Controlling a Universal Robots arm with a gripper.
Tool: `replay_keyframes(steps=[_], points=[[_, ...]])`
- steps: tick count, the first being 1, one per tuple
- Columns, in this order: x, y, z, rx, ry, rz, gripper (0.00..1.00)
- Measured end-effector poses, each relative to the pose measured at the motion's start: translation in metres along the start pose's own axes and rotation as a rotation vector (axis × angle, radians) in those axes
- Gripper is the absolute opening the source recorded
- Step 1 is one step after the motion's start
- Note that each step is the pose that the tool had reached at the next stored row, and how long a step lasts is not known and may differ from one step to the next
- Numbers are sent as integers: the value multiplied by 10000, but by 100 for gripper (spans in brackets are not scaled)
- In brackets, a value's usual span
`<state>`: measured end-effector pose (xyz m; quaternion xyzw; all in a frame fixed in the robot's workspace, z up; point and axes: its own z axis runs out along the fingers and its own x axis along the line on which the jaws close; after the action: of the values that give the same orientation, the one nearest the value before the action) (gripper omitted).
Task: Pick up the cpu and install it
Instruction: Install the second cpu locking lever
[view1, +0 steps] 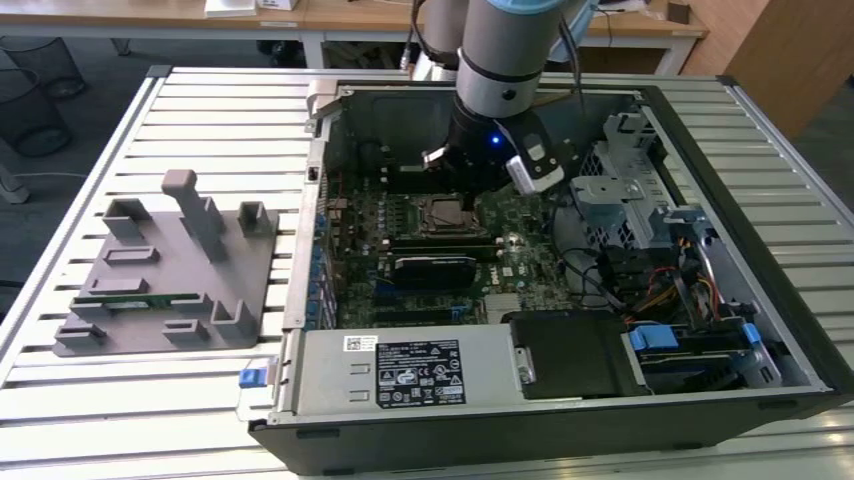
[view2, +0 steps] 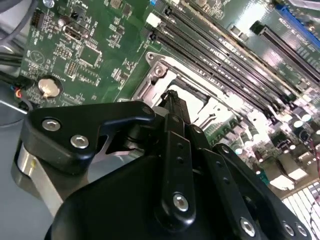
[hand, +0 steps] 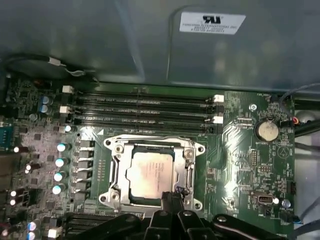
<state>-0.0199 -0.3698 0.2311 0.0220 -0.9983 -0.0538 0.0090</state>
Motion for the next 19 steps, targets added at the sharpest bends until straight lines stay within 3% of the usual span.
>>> replay_keyframes(steps=[2,8,14,19], points=[[1,-28,-6,-1,26,2,11],[43,-217,-25,-2,27,4,11],[290,-217,-19,-2,27,2,11],[320,-219,2,-18,33,2,11]])
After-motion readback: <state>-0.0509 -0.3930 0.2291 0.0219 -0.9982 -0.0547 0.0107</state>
